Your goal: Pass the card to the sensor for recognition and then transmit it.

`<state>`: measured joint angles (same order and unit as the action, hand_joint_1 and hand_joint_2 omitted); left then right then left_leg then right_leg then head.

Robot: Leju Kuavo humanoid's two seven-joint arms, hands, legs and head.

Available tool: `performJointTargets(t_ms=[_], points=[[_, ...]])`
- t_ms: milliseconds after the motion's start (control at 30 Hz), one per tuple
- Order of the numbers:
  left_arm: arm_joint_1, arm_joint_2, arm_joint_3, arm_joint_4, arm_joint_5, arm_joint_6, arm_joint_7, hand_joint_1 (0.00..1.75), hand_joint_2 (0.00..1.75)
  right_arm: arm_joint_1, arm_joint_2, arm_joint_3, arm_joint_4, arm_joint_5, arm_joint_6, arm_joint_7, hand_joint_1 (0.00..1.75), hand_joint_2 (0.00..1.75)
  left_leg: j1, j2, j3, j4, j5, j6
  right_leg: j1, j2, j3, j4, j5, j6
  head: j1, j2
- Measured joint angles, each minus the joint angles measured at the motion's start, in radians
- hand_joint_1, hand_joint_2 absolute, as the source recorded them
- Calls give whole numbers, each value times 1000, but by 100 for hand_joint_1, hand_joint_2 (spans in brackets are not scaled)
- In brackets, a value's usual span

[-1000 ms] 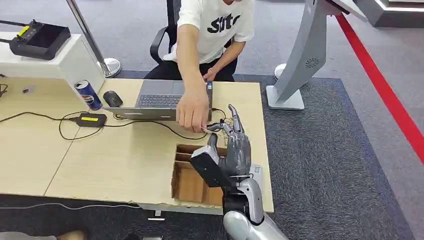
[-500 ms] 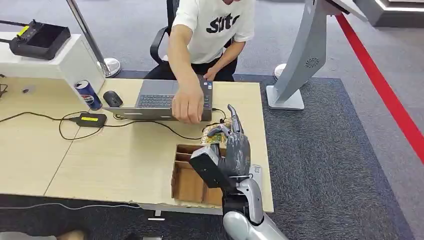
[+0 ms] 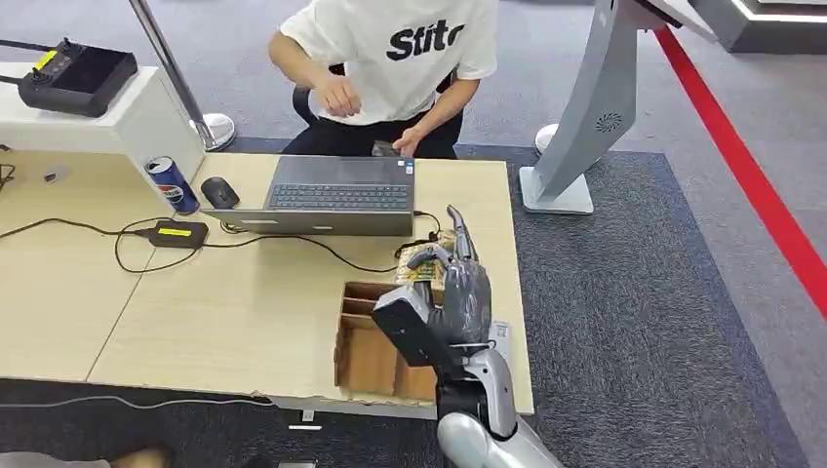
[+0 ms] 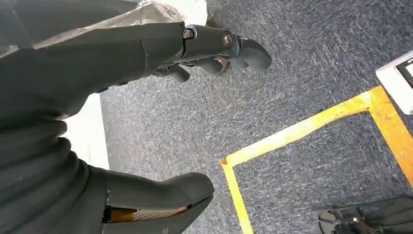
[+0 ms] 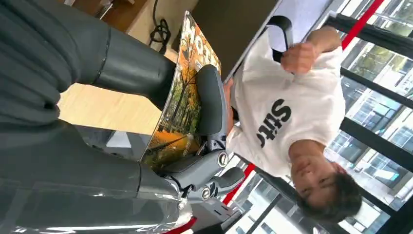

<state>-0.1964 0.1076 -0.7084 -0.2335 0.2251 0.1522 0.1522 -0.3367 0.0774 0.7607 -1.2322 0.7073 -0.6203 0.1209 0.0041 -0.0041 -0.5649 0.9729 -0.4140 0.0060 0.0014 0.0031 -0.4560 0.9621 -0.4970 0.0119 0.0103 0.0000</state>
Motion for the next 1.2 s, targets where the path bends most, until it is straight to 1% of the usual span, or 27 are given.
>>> performJointTargets(t_ms=[233, 367, 533, 700, 867, 1200], points=[[10, 1, 0, 0, 8, 4, -8, 0, 175, 57, -61, -21, -12, 49, -10, 74, 175, 175, 0, 0, 0, 0, 0, 0, 0, 0, 0, 0, 0, 0, 0, 0], [20, 2, 0, 0, 13, 6, -10, 0, 175, 96, -105, -39, -12, 55, -20, 99, 175, 175, 0, 0, 0, 0, 0, 0, 0, 0, 0, 0, 0, 0, 0, 0], [24, 5, 0, 0, 18, 6, -14, 0, 175, 126, -143, -51, -11, 70, -24, 117, 175, 175, 0, 0, 0, 0, 0, 0, 0, 0, 0, 0, 0, 0, 0, 0], [27, 6, 0, 0, 18, 7, -18, 0, 175, 145, -167, -58, -11, 88, -26, 135, 175, 175, 0, 0, 0, 0, 0, 0, 0, 0, 0, 0, 0, 0, 0, 0], [28, 6, 1, 0, 19, 7, -18, 0, 175, 158, -186, -58, -10, 96, -26, 139, 175, 175, 0, 0, 0, 0, 0, 0, 0, 0, 0, 0, 0, 0, 0, 0], [28, 6, 1, 0, 19, 7, -18, 0, 175, 161, -194, -58, -9, 103, -26, 140, 175, 175, 0, 0, 0, 0, 0, 0, 0, 0, 0, 0, 0, 0, 0, 0]])
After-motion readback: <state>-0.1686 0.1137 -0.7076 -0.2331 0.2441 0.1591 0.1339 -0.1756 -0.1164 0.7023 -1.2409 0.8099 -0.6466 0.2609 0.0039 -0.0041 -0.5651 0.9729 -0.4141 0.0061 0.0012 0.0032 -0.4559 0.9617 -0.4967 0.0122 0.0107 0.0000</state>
